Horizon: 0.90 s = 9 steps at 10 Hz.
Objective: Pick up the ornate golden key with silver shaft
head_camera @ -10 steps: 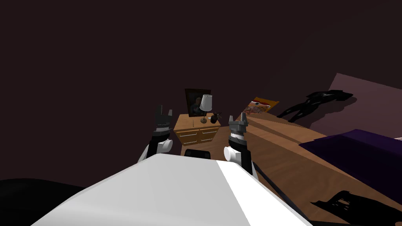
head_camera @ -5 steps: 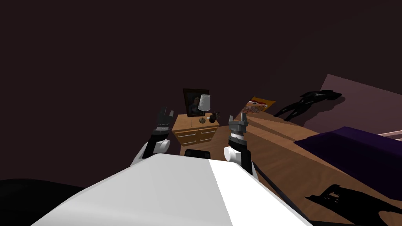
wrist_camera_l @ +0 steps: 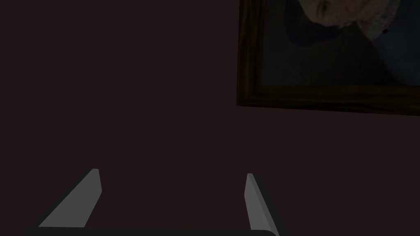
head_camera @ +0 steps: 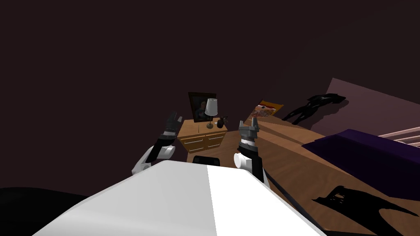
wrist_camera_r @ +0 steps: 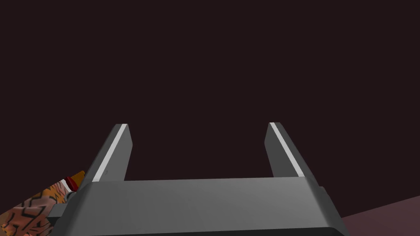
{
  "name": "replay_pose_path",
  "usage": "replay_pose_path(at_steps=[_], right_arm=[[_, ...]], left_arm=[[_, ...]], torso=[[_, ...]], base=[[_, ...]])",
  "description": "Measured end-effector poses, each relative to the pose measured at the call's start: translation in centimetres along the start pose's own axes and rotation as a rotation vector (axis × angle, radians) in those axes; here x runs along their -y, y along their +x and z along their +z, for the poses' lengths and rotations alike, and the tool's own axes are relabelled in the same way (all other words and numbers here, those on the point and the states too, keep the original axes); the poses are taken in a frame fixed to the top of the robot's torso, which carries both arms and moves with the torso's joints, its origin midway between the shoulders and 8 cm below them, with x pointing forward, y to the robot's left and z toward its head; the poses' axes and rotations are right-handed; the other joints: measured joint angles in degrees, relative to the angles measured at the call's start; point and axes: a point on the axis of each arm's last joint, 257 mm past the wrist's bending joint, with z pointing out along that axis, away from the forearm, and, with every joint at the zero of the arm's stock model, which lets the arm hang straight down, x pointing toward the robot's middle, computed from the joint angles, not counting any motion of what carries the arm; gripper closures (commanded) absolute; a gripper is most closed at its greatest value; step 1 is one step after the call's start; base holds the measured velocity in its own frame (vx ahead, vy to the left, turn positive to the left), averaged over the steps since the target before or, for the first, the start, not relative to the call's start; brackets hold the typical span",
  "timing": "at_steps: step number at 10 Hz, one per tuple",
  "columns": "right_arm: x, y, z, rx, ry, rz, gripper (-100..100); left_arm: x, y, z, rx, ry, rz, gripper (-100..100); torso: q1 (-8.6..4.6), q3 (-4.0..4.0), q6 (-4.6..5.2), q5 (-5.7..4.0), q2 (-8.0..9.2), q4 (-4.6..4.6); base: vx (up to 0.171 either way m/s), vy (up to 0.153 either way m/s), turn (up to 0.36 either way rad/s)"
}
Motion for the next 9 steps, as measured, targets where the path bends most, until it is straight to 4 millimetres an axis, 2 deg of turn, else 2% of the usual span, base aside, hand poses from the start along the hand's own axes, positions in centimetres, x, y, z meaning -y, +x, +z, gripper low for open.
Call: replay_pose_path(at_steps=[9], right_arm=[[0.0,0.0,0.0,0.000,0.000,0.000,0]], left_arm=[[-6.7,-1.2,0.3,-0.141,-0.219,0.111,-100]], torso=[[-0.03,-0.02,0.02,-0.01,-0.03,-0.01]], base=[[0.012,-0.038,-0.081]])
